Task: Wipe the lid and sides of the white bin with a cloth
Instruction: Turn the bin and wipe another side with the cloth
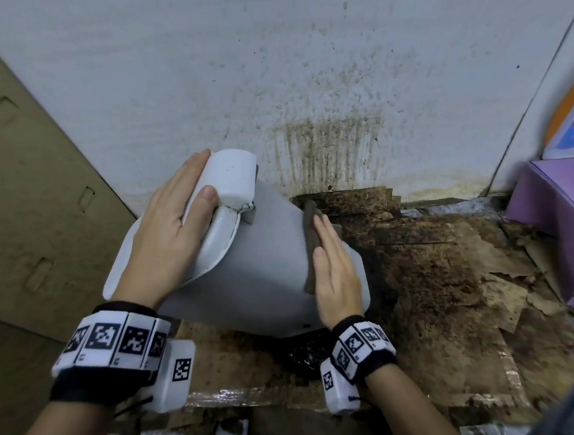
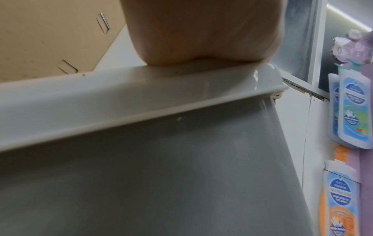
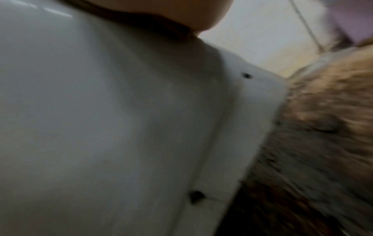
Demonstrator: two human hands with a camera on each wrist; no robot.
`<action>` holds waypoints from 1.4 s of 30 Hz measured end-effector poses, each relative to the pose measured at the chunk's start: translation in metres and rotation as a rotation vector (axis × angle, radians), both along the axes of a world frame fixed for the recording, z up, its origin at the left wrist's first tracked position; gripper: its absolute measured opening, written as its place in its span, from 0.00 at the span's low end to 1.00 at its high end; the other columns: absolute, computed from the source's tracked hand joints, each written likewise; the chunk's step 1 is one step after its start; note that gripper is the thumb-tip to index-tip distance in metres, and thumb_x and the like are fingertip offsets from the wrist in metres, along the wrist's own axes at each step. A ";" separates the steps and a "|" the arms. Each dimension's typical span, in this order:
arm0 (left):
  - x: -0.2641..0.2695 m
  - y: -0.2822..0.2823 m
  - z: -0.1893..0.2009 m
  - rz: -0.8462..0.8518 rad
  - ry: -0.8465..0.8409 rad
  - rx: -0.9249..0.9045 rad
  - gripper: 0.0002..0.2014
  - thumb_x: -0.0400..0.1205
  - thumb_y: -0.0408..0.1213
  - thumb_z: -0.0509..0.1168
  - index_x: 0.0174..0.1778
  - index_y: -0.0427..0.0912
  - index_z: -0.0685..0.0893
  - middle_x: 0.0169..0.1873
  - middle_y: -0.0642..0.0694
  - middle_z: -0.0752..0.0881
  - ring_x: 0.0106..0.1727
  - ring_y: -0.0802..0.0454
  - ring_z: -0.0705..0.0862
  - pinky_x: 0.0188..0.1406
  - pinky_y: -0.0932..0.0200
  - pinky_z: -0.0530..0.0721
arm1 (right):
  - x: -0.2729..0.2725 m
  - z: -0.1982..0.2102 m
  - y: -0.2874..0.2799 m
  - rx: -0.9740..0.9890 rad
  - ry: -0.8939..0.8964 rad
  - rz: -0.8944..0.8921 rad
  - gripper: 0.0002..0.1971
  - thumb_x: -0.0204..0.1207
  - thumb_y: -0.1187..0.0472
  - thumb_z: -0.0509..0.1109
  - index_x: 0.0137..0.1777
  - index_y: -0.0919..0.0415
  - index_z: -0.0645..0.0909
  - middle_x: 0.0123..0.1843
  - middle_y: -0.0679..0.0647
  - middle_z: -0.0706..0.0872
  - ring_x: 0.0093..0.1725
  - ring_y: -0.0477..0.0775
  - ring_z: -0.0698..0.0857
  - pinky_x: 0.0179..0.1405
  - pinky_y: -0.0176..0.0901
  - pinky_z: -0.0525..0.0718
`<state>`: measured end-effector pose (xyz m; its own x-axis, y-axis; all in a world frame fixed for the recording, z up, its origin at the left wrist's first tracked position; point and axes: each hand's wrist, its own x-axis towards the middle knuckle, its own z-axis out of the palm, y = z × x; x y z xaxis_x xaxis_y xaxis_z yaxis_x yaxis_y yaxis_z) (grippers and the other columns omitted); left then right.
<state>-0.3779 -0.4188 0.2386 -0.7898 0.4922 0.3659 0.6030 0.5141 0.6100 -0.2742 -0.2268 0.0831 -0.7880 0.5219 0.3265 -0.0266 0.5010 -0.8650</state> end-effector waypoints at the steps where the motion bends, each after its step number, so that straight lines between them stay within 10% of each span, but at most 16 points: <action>1: 0.000 0.000 0.000 0.002 -0.001 0.002 0.34 0.86 0.65 0.45 0.88 0.58 0.64 0.86 0.61 0.66 0.86 0.59 0.63 0.85 0.50 0.62 | 0.005 -0.012 0.007 -0.036 -0.032 -0.028 0.28 0.89 0.45 0.46 0.87 0.47 0.64 0.88 0.40 0.63 0.86 0.38 0.60 0.86 0.48 0.60; 13: 0.003 0.003 0.001 0.026 -0.005 0.008 0.34 0.85 0.65 0.44 0.88 0.59 0.65 0.86 0.62 0.67 0.85 0.59 0.65 0.84 0.53 0.62 | 0.009 -0.039 0.019 -0.229 -0.171 -0.178 0.30 0.85 0.44 0.45 0.87 0.46 0.64 0.88 0.40 0.63 0.86 0.38 0.60 0.87 0.48 0.57; 19: -0.003 0.008 0.000 0.011 -0.006 -0.010 0.33 0.85 0.63 0.45 0.87 0.59 0.65 0.84 0.60 0.70 0.85 0.54 0.68 0.82 0.37 0.66 | -0.010 0.020 -0.013 -0.187 -0.062 -0.092 0.35 0.83 0.40 0.40 0.87 0.48 0.63 0.88 0.42 0.64 0.86 0.38 0.58 0.87 0.46 0.56; 26: 0.000 0.003 -0.002 0.014 0.000 0.017 0.33 0.86 0.64 0.45 0.87 0.57 0.66 0.85 0.60 0.68 0.85 0.57 0.66 0.85 0.41 0.64 | -0.025 0.077 -0.054 0.000 0.081 0.082 0.30 0.88 0.45 0.42 0.89 0.51 0.58 0.90 0.45 0.58 0.88 0.38 0.53 0.88 0.45 0.53; 33: 0.001 0.009 0.000 0.001 0.009 -0.014 0.34 0.84 0.65 0.45 0.87 0.59 0.65 0.86 0.59 0.68 0.85 0.55 0.66 0.83 0.47 0.64 | -0.012 0.031 -0.026 0.137 0.144 -0.008 0.28 0.88 0.49 0.47 0.87 0.54 0.64 0.88 0.48 0.65 0.86 0.45 0.64 0.83 0.50 0.69; 42: 0.001 0.010 0.001 0.014 -0.004 -0.001 0.34 0.84 0.65 0.45 0.87 0.59 0.66 0.86 0.59 0.68 0.85 0.56 0.66 0.78 0.57 0.62 | 0.023 -0.050 0.011 0.056 -0.046 -0.127 0.29 0.88 0.45 0.44 0.87 0.49 0.63 0.88 0.41 0.63 0.86 0.33 0.56 0.84 0.32 0.53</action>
<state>-0.3773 -0.4089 0.2400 -0.7981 0.4817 0.3619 0.5933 0.5233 0.6117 -0.2509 -0.2153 0.0326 -0.7314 0.6004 0.3232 0.0791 0.5455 -0.8344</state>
